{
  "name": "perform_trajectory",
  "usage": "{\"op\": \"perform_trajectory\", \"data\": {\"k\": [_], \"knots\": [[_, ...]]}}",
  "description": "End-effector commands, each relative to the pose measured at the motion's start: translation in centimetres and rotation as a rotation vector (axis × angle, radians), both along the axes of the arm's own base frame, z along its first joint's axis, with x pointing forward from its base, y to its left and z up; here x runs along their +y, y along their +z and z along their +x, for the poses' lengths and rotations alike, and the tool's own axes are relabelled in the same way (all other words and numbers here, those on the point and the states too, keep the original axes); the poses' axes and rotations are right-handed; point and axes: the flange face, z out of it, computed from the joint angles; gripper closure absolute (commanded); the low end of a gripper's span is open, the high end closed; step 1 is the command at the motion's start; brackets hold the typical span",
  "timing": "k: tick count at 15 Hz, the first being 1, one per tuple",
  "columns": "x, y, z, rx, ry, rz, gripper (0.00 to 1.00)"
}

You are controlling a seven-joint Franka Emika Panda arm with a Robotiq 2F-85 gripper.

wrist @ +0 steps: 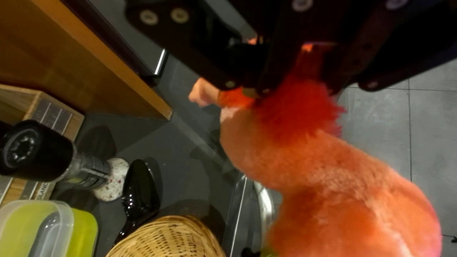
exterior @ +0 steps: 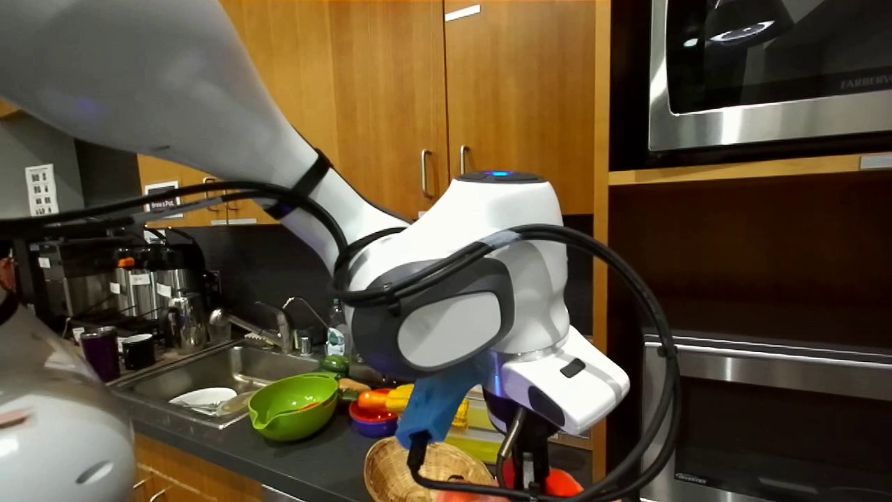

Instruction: Pick up the flamingo plush toy into the weaved basket

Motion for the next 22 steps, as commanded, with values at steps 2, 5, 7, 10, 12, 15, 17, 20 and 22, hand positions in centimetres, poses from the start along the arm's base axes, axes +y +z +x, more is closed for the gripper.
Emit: {"op": "perform_trajectory", "data": {"k": [2,5,7,10,12,15,17,20,22], "knots": [[-0.2,-0.4,-0.2,-0.003,-0.001,0.009,0.95],[0.9,1.5,1.2,-0.011,0.093,-0.065,0.95],[3.5,3.3,2.9,0.003,0.198,-0.149,0.95],[7.8,5.7,6.0,0.033,0.341,-0.242,0.95],[11.2,6.6,7.5,0.045,0.451,-0.291,0.95],[16.0,6.9,9.1,0.099,0.622,-0.286,0.95],[19.0,6.4,9.5,0.165,0.726,-0.266,0.95],[22.1,5.2,9.8,0.261,0.823,-0.238,0.95],[23.4,4.8,9.9,0.304,0.854,-0.226,0.95]]}}
